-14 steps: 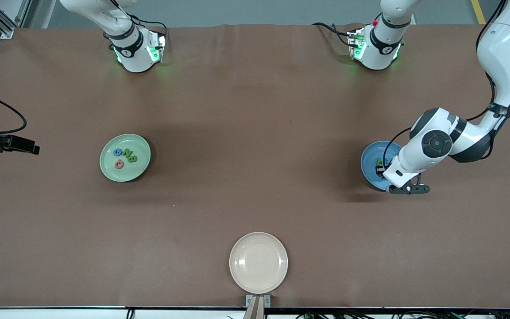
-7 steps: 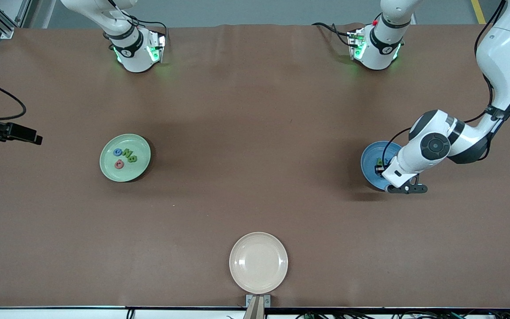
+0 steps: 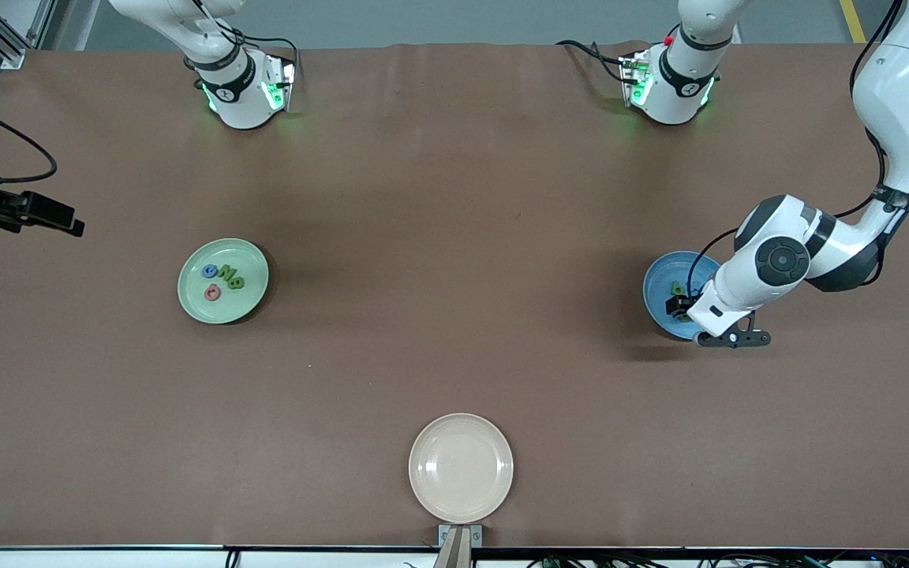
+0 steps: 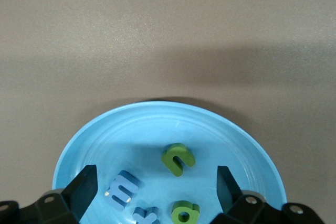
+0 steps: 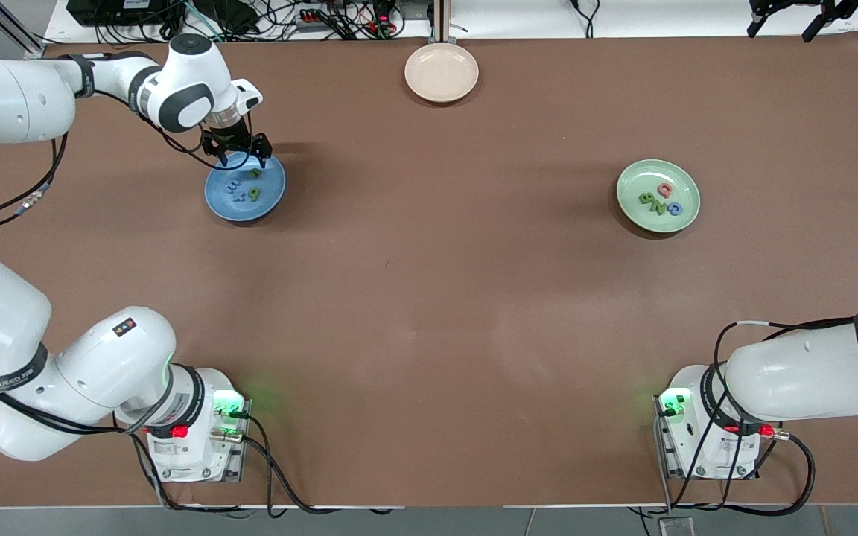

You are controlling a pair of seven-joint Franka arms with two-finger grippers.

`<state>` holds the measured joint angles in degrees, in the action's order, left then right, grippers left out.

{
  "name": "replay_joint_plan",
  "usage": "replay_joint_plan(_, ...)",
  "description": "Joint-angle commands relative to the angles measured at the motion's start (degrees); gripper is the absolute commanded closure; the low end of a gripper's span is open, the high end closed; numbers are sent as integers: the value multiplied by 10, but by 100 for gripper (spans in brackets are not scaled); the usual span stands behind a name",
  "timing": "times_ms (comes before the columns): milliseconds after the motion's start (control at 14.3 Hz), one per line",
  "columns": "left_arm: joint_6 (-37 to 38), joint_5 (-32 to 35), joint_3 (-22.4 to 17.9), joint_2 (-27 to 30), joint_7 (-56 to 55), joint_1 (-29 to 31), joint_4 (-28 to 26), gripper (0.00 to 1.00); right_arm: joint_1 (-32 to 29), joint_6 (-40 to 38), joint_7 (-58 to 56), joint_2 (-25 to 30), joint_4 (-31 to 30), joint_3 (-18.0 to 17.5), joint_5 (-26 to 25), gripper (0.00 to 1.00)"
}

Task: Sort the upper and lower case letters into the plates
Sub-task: 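Carry the n into the blue plate and open the left gripper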

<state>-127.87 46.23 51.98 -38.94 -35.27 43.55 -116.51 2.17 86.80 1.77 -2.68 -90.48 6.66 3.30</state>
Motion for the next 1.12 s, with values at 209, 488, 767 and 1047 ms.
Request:
replay_joint_plan(209, 12, 1, 3, 19, 4, 0, 1, 0, -13, -11, 17, 58, -35, -27, -19, 0)
replay_joint_plan(488, 31, 1, 7, 24, 4, 0, 8, 0, -16, -25, 17, 84, -35, -38, -30, 0)
replay_joint_plan(767, 46, 0, 11, 22, 12, 5, 8, 0, -16, -27, 17, 87, -31, -37, -31, 0)
replay_joint_plan(1047, 43, -61, -5, 66, 52, 3, 8, 1, -16, -45, 17, 91, -21, -38, -31, 0)
